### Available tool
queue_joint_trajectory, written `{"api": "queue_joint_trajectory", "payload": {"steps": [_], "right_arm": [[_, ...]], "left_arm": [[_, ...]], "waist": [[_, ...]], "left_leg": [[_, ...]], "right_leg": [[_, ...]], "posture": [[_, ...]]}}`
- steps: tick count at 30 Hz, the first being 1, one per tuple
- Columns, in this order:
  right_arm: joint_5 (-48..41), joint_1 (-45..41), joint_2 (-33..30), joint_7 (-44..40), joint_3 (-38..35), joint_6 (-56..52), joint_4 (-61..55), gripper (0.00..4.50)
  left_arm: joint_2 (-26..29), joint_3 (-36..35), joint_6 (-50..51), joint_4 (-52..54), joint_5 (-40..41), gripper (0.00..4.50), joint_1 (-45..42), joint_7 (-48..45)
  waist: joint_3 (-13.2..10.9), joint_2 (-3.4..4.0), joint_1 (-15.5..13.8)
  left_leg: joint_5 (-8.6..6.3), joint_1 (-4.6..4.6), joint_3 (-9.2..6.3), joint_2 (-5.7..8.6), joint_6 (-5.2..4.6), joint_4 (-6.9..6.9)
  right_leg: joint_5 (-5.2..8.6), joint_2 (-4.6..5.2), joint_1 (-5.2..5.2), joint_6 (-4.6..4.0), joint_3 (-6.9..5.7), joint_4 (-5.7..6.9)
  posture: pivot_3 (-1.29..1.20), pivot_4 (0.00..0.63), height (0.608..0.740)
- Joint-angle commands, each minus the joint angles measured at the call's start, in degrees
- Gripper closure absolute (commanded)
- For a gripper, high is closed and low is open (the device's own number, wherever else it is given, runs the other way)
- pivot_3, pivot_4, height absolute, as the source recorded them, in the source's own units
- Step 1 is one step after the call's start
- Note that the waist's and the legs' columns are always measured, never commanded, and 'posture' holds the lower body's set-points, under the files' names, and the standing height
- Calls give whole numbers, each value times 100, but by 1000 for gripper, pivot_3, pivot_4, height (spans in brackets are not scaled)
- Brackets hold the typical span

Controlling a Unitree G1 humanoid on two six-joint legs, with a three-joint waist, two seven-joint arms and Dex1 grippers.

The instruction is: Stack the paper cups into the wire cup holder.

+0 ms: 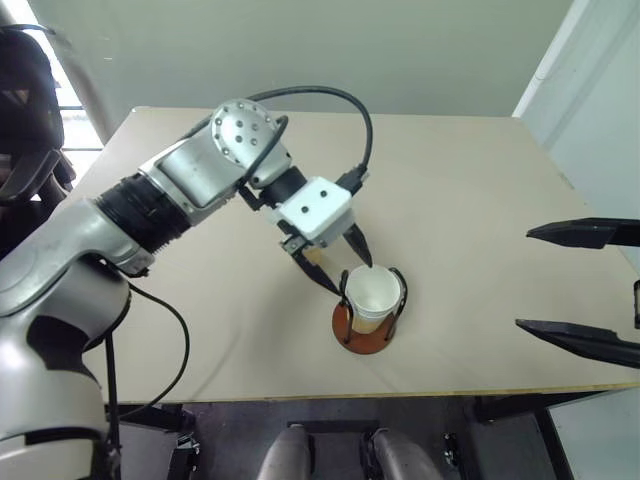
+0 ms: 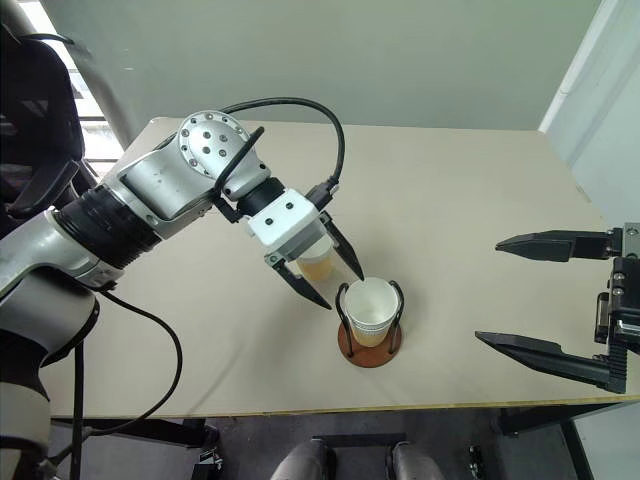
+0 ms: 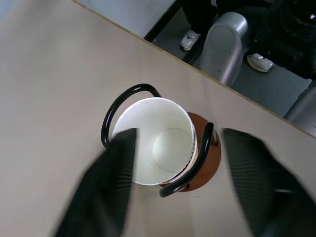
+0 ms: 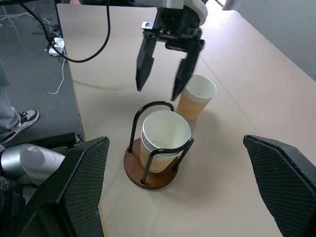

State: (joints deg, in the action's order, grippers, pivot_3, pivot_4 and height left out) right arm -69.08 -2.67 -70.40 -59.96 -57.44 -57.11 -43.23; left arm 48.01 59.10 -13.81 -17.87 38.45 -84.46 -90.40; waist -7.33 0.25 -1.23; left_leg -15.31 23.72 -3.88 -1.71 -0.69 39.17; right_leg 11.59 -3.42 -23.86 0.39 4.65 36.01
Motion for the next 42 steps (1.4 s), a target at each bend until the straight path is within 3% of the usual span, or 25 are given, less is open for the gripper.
{"api": "queue_joint_trajectory", "payload": {"steps": [1, 10, 17, 25, 29, 38, 42], "right_arm": [[38, -31, -48, 18, 41, 187, 64, 0], [300, -52, 13, -82, 434, 579, 203, 0], [463, -131, -29, -123, 728, 830, 321, 0], [484, -140, -106, -206, 599, 766, 326, 0], [488, -105, -95, -207, 527, 720, 290, 0], [474, -112, -109, -196, 478, 657, 258, 0], [479, -128, -107, -192, 501, 672, 271, 0]], "left_arm": [[-58, -485, 2, -197, -81, 142, -18, -210], [265, -1218, 44, -1988, -1502, 23, 413, -210], [-651, -2284, -96, -3351, -2041, 23, 932, -180], [-957, -2474, -293, -3694, -2605, 23, 1129, -210], [-1054, -2594, -445, -3954, -2979, 955, 1158, -210], [-1236, -2885, -681, -4143, -3483, 4293, 1169, -210], [-1276, -3014, -709, -4255, -3692, 4448, 1182, -210]], "waist": [[0, 0, -1], [10, 29, 14], [11, 33, -113], [12, 34, -93], [12, 34, -95], [12, 34, -95], [12, 34, -95]], "left_leg": [[0, 1, 0, 0, 0, 0], [0, -2, -1, -1, -1, -3], [-3, 17, -1, 2, -14, 16], [-17, 29, 16, 5, -40, 78], [-18, 29, 17, 5, -41, 81], [-23, 29, 20, 7, -51, 84], [-23, 29, 21, 7, -51, 84]], "right_leg": [[0, 0, -1, 1, 0, 0], [-2, -1, -8, 0, 1, 4], [-7, 7, -11, 11, -5, 3], [-11, 17, -7, 27, -1, -1], [-12, 17, -8, 30, -1, 2], [-15, 20, -5, 35, 0, 2], [-15, 20, -5, 35, 0, 2]], "posture": [[0, 150, 740], [0, 150, 740], [0, 150, 740], [0, 150, 740], [0, 150, 740], [0, 150, 740], [0, 150, 740]]}}
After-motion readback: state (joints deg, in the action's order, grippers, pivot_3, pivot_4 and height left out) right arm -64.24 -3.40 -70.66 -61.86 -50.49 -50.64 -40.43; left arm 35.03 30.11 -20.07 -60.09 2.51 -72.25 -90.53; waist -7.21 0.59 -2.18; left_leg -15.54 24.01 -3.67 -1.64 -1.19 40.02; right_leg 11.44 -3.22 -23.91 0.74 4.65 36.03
